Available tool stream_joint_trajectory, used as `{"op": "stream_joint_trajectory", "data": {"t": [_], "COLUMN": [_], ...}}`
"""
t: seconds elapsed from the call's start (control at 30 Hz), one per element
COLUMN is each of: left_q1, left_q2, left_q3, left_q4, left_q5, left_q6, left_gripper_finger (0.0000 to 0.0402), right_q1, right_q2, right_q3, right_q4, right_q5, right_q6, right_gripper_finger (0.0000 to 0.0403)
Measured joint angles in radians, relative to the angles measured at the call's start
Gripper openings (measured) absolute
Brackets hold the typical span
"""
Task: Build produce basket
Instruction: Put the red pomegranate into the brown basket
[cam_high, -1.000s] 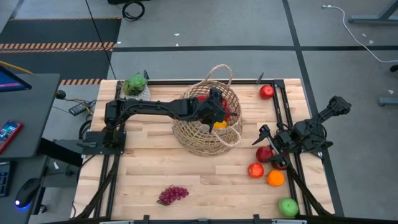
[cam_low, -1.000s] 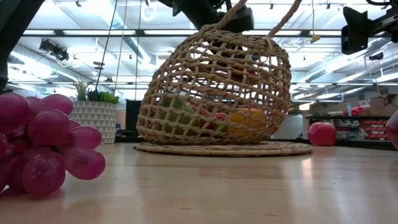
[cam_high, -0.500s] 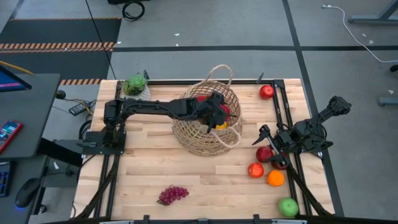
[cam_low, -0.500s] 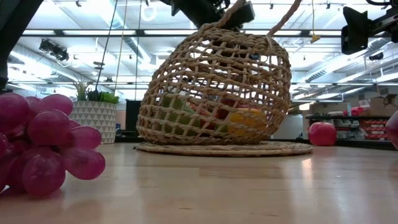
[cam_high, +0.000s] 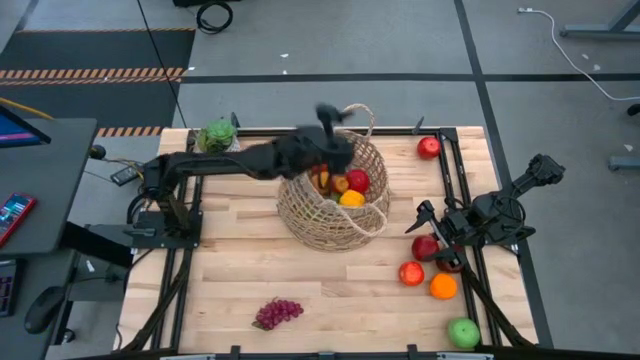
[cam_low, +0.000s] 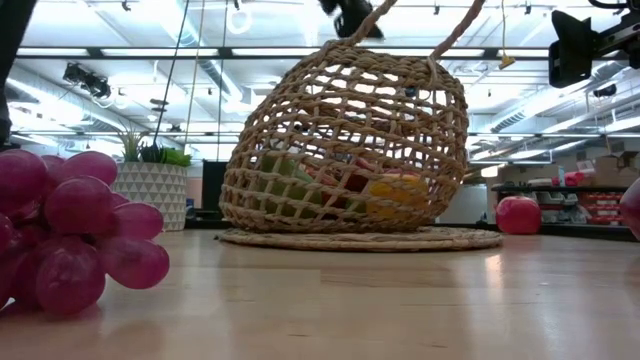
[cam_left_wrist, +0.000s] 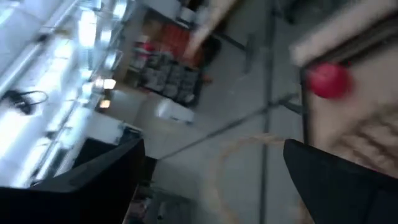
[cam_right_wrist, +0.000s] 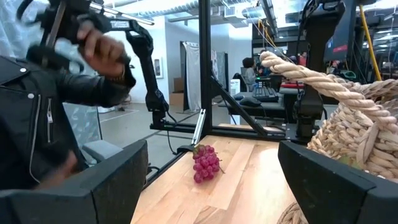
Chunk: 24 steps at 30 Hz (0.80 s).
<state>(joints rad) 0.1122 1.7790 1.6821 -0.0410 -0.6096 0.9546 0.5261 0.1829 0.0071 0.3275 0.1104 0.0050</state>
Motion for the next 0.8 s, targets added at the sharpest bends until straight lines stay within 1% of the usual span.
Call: {"op": "stream_joint_trajectory", "data": {"t": [0.07,0.13,0.27,0.3,0.37,0.47,0.5,0.57,0.67,0.8], "left_q1": [0.005,0.009,0.026,0.034,0.052,0.083,0.096,0.114,0.137,0.156], "left_q2": [-0.049,-0.101,-0.213,-0.238,-0.292,-0.377,-0.405,-0.461,-0.545,-0.660], "left_q3": [-0.001,-0.001,-0.001,-0.001,-0.002,-0.026,-0.048,-0.100,-0.204,-0.363], "left_q4": [0.004,-0.005,-0.043,-0.075,-0.145,-0.236,-0.259,-0.250,-0.235,-0.173], "left_q5": [0.000,0.014,0.091,0.102,0.155,0.264,0.291,0.322,0.323,0.323], "left_q6": [-0.008,-0.049,-0.192,-0.230,-0.302,-0.398,-0.425,-0.463,-0.502,-0.555], "left_gripper_finger": [0.0390,0.0390,0.0390,0.0390,0.0390,0.0390,0.0390,0.0390,0.0390,0.0390], "right_q1": [0.000,0.000,0.000,0.000,0.000,0.000,0.000,0.000,0.000,0.000], "right_q2": [0.000,0.000,0.000,0.000,0.000,0.000,0.000,0.000,0.000,0.000], "right_q3": [0.000,0.000,0.000,0.000,0.000,0.000,0.000,0.000,0.000,0.000], "right_q4": [0.000,0.000,0.000,0.000,0.000,0.000,0.000,0.000,0.000,0.000], "right_q5": [0.000,0.000,0.000,0.000,0.000,0.000,0.000,0.000,0.000,0.000], "right_q6": [0.000,0.000,0.000,0.000,0.000,0.000,0.000,0.000,0.000,0.000], "right_gripper_finger": [0.0364,0.0364,0.0364,0.0364,0.0364,0.0364,0.0364,0.0364,0.0364,0.0364]}}
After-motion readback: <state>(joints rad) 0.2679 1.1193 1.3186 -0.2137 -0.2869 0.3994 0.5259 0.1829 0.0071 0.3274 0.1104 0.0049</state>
